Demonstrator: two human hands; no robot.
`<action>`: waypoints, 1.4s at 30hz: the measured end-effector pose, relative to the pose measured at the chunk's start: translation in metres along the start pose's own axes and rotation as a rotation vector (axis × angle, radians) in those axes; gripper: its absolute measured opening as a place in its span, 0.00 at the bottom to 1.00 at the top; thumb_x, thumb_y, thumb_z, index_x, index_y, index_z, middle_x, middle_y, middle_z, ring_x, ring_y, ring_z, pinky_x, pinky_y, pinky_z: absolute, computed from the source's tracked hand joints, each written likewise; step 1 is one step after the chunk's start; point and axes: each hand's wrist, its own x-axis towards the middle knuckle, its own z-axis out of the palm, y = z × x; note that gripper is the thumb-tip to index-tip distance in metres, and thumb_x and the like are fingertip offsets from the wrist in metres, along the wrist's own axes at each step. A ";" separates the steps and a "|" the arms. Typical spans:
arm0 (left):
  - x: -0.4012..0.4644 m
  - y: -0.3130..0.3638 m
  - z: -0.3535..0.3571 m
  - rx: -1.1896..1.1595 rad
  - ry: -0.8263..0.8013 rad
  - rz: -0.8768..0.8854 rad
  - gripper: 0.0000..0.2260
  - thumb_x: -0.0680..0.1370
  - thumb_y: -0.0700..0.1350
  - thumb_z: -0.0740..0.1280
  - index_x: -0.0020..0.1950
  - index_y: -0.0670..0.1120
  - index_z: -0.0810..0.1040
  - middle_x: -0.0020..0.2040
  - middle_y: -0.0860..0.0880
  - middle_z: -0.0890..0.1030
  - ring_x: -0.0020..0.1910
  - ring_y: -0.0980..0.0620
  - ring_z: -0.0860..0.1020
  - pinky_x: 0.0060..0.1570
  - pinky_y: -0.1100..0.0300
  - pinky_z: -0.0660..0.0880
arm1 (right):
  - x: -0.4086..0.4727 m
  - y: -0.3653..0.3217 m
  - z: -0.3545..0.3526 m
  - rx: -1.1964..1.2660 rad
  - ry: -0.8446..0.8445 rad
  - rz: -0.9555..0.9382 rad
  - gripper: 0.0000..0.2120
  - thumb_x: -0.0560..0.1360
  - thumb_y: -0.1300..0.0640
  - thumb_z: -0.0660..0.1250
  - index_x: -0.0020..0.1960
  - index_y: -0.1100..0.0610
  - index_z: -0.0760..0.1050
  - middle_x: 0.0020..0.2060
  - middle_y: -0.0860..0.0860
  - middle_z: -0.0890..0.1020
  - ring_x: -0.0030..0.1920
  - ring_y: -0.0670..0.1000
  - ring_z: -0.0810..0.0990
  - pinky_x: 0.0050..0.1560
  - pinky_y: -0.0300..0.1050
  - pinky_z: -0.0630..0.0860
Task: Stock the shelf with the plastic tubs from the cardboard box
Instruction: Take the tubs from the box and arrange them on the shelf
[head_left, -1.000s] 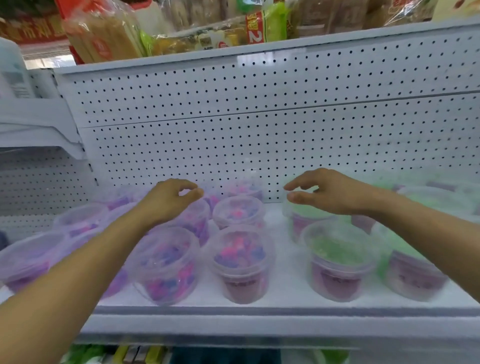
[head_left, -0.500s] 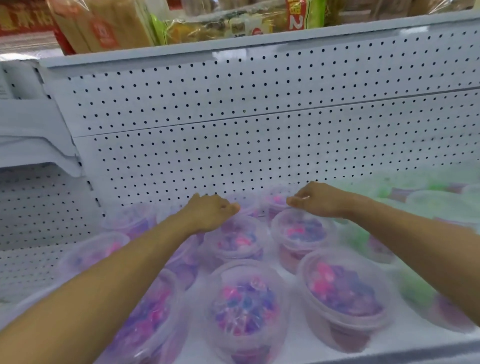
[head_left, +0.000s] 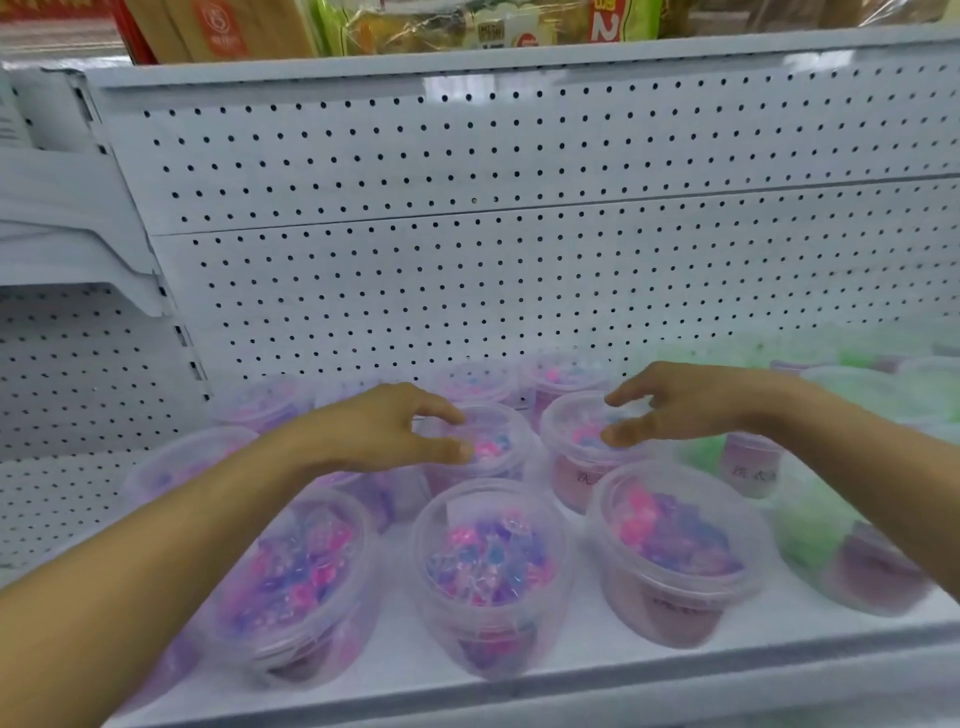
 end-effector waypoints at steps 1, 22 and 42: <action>-0.003 0.003 0.000 0.022 -0.003 -0.015 0.25 0.70 0.63 0.70 0.66 0.59 0.74 0.60 0.62 0.67 0.59 0.60 0.69 0.60 0.63 0.63 | -0.001 0.000 0.001 -0.001 0.002 0.005 0.35 0.68 0.34 0.69 0.71 0.46 0.68 0.71 0.43 0.67 0.68 0.47 0.69 0.68 0.45 0.64; -0.010 0.007 0.013 -0.117 0.331 -0.091 0.25 0.76 0.66 0.60 0.33 0.45 0.64 0.28 0.50 0.62 0.29 0.50 0.61 0.35 0.58 0.58 | -0.003 -0.009 0.019 0.025 0.058 0.023 0.47 0.61 0.27 0.69 0.73 0.50 0.64 0.71 0.46 0.68 0.69 0.50 0.69 0.68 0.49 0.66; -0.006 -0.016 0.012 0.103 0.151 0.101 0.16 0.70 0.53 0.75 0.57 0.56 0.80 0.64 0.57 0.74 0.65 0.57 0.70 0.61 0.62 0.66 | -0.010 -0.008 0.009 -0.019 0.044 -0.004 0.46 0.59 0.26 0.69 0.70 0.49 0.68 0.70 0.45 0.70 0.65 0.48 0.72 0.66 0.47 0.67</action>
